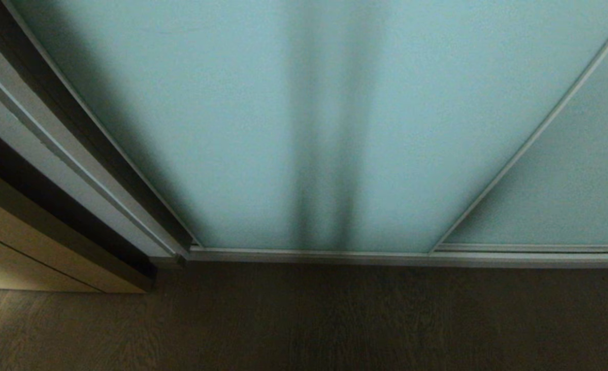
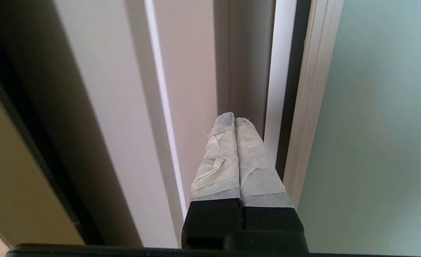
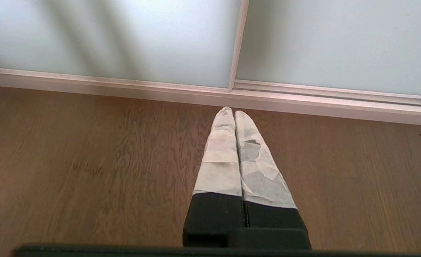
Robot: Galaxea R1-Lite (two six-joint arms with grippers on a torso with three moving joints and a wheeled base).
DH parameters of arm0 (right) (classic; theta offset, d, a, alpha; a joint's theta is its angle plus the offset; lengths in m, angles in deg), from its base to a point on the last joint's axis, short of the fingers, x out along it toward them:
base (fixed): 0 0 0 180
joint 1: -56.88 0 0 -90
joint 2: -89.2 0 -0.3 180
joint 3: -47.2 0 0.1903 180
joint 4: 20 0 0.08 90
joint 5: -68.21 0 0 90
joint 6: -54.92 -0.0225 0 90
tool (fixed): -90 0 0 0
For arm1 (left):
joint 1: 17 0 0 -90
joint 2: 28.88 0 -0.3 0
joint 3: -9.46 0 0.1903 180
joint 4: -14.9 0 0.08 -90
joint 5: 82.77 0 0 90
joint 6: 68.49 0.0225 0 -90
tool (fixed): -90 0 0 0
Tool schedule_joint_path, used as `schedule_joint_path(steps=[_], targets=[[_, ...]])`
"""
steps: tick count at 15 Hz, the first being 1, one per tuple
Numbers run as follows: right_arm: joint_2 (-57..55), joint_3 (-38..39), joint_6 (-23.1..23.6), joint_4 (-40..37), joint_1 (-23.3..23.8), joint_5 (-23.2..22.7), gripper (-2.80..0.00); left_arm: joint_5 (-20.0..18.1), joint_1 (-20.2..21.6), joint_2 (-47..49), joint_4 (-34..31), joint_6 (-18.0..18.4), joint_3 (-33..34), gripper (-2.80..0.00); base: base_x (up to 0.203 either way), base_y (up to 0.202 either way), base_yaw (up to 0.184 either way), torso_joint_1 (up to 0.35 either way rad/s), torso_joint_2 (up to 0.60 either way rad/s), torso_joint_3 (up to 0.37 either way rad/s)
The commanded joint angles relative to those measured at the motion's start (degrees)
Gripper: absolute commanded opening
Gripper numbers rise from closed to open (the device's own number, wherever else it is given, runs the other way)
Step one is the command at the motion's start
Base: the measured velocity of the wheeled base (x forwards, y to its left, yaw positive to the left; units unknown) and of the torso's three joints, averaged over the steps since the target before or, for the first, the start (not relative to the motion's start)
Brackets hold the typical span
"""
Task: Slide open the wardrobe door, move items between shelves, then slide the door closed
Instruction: Open the door
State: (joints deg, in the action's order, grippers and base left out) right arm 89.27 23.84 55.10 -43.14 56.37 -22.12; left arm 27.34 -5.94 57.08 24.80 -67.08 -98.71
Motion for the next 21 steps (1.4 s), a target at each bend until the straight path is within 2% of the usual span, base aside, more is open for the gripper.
schedule_joint_path(steps=[1, 5, 8, 13, 17, 21], targets=[[0.2, 0.0, 0.0, 0.0, 0.0, 0.0, -2.8, 0.1, 0.0, 2.5, 0.1, 0.0, -2.2, -2.8, 0.0, 0.0, 0.0, 0.0, 0.0, 0.0], [0.2, 0.0, 0.1, 0.0, 0.0, 0.0, -2.8, 0.2, 0.1, 7.5, -0.5, 0.4, -10.2, -2.8, 0.0, 0.0, 0.0, 0.0, 0.0, 0.0], [0.2, 0.0, 0.0, 0.0, 0.0, 0.0, -2.8, -3.5, 0.0, 9.2, -0.7, 0.4, -11.2, -2.8, 0.0, 0.0, 0.0, 0.0, 0.0, 0.0], [0.2, 0.0, 0.1, 0.0, 0.0, 0.0, -2.8, -4.2, 0.0, 12.4, -0.9, 0.4, -14.1, -2.8, 0.0, 0.0, 0.0, 0.0, 0.0, 0.0], [0.2, 0.0, 0.1, 0.0, 0.0, 0.0, -2.8, -5.0, 0.0, 14.8, -5.9, 0.3, -22.1, -2.8, 0.0, 0.0, 0.0, 0.0, 0.0, 0.0], [0.2, 0.0, 0.0, 0.0, 0.0, 0.0, -2.8, -10.1, 0.0, 14.1, -6.8, 0.2, -22.0, -2.8, 0.0, 0.0, 0.0, 0.0, 0.0, 0.0]])
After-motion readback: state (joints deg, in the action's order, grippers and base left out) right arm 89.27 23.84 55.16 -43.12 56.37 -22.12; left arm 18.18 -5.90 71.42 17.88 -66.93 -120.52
